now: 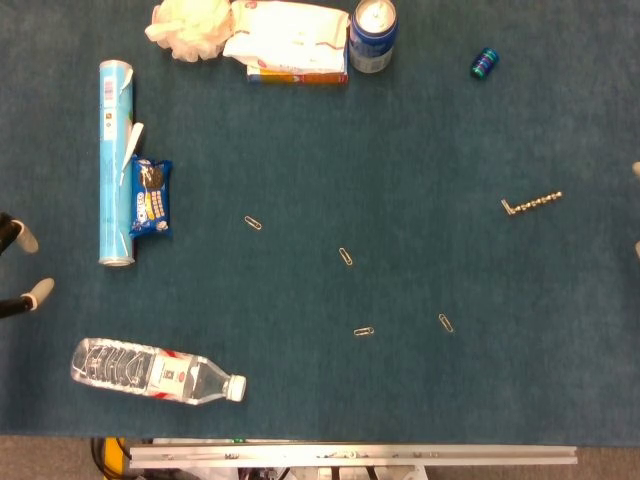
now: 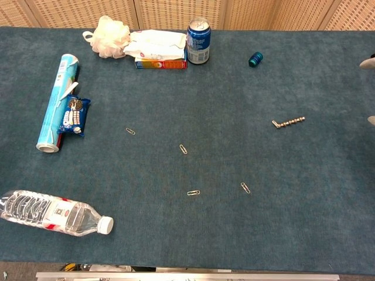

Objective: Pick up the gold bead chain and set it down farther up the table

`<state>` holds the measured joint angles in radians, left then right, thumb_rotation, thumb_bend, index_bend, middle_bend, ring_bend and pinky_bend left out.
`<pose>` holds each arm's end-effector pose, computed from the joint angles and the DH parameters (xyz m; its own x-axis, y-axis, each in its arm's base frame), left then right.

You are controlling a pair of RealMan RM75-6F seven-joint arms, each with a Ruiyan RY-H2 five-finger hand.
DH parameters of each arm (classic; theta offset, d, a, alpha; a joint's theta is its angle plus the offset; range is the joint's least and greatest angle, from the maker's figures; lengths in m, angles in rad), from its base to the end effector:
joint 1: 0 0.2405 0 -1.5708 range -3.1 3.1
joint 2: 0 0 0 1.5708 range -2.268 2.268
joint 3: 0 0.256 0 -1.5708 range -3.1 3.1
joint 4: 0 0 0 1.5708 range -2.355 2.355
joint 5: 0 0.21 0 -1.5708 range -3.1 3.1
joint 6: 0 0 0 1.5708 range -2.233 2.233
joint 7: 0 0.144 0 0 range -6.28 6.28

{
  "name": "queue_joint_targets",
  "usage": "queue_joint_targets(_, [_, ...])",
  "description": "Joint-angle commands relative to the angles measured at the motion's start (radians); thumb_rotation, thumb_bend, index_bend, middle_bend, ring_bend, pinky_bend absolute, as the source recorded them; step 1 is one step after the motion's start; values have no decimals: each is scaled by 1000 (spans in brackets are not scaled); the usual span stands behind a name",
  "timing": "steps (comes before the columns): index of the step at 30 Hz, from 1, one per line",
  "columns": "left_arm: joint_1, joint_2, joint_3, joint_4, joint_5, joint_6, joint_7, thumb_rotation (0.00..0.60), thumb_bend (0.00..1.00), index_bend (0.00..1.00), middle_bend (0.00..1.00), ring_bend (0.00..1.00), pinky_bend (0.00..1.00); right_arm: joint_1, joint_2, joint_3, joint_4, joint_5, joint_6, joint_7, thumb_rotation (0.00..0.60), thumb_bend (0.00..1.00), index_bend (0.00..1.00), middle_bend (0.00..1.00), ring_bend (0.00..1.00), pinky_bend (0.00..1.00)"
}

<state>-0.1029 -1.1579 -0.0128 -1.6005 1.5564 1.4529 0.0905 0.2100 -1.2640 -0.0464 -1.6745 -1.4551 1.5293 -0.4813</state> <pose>-0.3038 0.1780 0.1352 0.4611 0.0587 0.8854 0.8859 -0.0870 -0.4556 -0.2714 -0.1936 0.1035 0.6373 -0.0001 0.7706 -0.7671 -0.0959 0.6344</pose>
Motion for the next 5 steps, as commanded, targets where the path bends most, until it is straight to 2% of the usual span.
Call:
queue_joint_targets(1, [-1,-1,1,0,0,0,3,600,137,496,447,327,506,-31,-6,2,53,-23,19,85,600,157,229,170,71,226])
queue_joint_targets(5, [-4,-3,3,1,1,-3,3,600,137,496,447,327,506,-41,-2,15,70,-51,37,135,600,158,237,173,70,226])
